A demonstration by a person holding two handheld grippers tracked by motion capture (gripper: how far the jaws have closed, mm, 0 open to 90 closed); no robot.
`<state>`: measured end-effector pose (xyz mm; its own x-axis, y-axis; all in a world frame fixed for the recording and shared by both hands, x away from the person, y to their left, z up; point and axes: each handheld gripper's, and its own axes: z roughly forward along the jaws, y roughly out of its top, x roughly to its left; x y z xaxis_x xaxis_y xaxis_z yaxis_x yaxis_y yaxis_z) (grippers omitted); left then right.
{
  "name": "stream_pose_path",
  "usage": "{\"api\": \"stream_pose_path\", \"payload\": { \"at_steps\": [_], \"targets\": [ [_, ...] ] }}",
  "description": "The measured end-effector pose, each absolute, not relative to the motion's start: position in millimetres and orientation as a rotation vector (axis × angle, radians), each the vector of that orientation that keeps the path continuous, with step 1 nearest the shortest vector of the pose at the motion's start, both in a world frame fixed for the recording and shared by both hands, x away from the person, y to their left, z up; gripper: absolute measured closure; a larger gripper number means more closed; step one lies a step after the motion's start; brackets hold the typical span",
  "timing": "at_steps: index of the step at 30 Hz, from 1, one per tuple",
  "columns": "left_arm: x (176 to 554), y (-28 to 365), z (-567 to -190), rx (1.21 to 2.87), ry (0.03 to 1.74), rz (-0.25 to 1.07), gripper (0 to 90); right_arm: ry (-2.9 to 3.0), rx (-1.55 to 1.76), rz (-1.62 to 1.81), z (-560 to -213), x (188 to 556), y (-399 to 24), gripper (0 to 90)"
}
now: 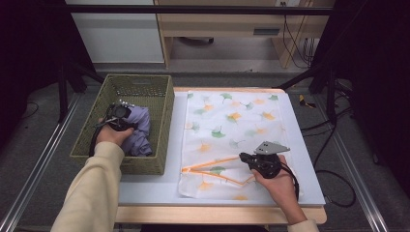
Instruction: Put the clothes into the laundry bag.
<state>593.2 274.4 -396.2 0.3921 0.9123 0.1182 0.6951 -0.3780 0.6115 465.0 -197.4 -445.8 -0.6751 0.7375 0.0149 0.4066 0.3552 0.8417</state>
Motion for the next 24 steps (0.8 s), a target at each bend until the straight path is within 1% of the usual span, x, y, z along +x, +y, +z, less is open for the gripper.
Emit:
{"api": "stream_pose_path", "payload": {
  "at_steps": [6, 10, 21, 24],
  "targets": [
    [578, 271, -377, 2.072, 1.307, 0.71, 73.2, 2.254, 1.002, 1.24, -446, 465, -197, 87.5],
    [566, 266, -367, 2.032, 1.254, 0.755, 73.6, 2.256, 0.997, 1.235, -446, 465, -196, 87.6],
    [535, 269, -337, 1.838, 1.164, 0.822, 73.9, 2.257, 1.0, 1.249, -446, 465, -199, 88.1],
    [528, 271, -329, 1.815, 1.138, 0.83, 73.9, 2.255, 1.009, 1.256, -446, 465, -200, 88.2]
  ]
}}
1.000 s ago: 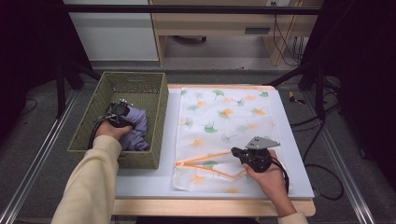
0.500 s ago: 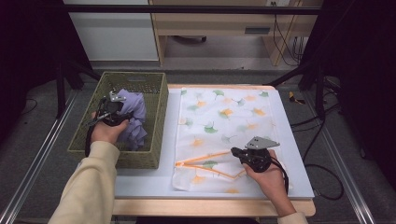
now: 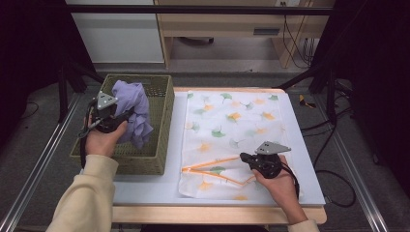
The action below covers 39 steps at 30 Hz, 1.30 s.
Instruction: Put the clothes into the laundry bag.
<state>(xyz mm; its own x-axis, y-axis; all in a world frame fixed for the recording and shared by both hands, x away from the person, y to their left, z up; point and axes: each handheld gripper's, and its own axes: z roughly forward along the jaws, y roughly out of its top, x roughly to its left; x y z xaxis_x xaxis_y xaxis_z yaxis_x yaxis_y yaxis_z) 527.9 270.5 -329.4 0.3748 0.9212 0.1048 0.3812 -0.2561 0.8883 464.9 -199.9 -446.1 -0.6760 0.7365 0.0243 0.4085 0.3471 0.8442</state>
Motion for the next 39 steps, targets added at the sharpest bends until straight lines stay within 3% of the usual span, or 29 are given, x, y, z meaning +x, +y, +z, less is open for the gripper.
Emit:
{"api": "stream_pose_path", "payload": {
  "at_steps": [15, 39],
  "targets": [
    [484, 262, -292, 1.712, 0.975, 0.864, 73.8, 2.256, 1.039, 1.3, -449, 467, -204, 88.3],
    [437, 194, -274, 1.715, 0.722, 0.698, 73.8, 2.252, 1.089, 1.364, -449, 474, -207, 88.7]
  ]
}}
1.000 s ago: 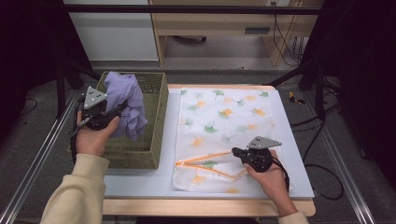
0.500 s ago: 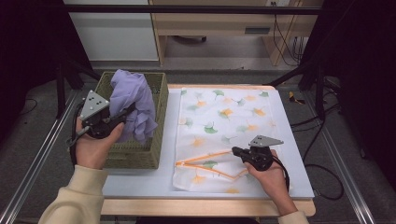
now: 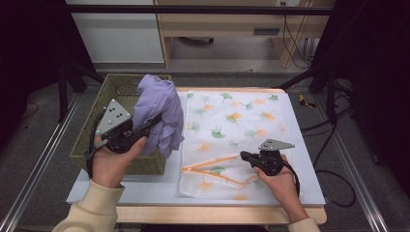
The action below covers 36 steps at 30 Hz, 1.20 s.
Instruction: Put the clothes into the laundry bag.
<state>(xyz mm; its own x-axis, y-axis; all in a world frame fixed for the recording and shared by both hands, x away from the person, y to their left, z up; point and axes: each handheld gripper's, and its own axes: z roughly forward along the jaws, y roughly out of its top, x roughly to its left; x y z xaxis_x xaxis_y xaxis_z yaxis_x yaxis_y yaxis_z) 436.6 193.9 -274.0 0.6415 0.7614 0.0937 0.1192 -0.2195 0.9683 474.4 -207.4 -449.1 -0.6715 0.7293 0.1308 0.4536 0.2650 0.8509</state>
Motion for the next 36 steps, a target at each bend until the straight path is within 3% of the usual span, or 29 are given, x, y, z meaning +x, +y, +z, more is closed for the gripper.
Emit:
{"api": "stream_pose_path", "payload": {
  "at_steps": [23, 36],
  "targets": [
    [446, 128, -328, 1.721, 0.638, 0.499, 73.8, 2.258, 1.164, 1.402, -445, 482, -208, 88.9],
    [446, 105, -346, 1.756, 0.591, 0.46, 73.7, 2.3, 1.148, 1.402, -437, 492, -206, 88.9]
  ]
}}
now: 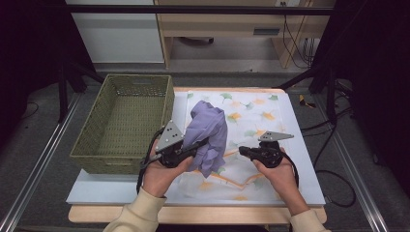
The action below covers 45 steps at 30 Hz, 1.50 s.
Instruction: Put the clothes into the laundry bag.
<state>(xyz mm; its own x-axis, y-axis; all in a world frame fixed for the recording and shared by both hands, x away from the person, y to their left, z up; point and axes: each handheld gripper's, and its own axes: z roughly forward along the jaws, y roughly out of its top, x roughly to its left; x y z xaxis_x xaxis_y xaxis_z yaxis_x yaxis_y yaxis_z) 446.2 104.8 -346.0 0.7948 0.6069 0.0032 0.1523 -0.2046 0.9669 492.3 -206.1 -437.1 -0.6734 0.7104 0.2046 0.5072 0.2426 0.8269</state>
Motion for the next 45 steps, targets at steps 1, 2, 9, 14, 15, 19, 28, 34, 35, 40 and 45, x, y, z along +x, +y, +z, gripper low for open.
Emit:
{"api": "stream_pose_path", "payload": {
  "at_steps": [1, 2, 9, 14, 15, 19, 28, 34, 35, 40, 45],
  "targets": [
    [445, 105, -345, 1.752, 0.588, 0.459, 73.7, 2.299, 1.146, 1.398, -438, 492, -207, 88.9],
    [443, 105, -345, 1.75, 0.585, 0.46, 73.7, 2.289, 1.156, 1.407, -439, 492, -207, 88.9],
    [437, 107, -344, 1.723, 0.594, 0.437, 73.7, 2.278, 1.168, 1.424, -438, 495, -207, 88.9],
    [436, 102, -345, 1.722, 0.586, 0.423, 73.7, 2.267, 1.166, 1.442, -433, 498, -208, 88.9],
    [435, 101, -345, 1.716, 0.589, 0.414, 73.7, 2.264, 1.17, 1.442, -432, 499, -207, 88.9],
    [434, 97, -348, 1.716, 0.588, 0.403, 73.6, 2.271, 1.181, 1.46, -427, 503, -208, 88.9],
    [432, 88, -354, 1.719, 0.589, 0.387, 73.6, 2.259, 1.154, 1.455, -415, 511, -207, 88.9],
    [429, 86, -353, 1.716, 0.581, 0.394, 73.5, 2.258, 1.158, 1.47, -413, 511, -207, 88.9],
    [429, 86, -352, 1.714, 0.581, 0.395, 73.6, 2.254, 1.156, 1.47, -413, 511, -207, 88.9],
    [426, 83, -351, 1.701, 0.575, 0.385, 73.5, 2.254, 1.154, 1.474, -414, 512, -208, 88.9],
    [425, 77, -355, 1.725, 0.554, 0.365, 73.5, 2.251, 1.166, 1.48, -414, 514, -209, 88.9]
  ]
}}
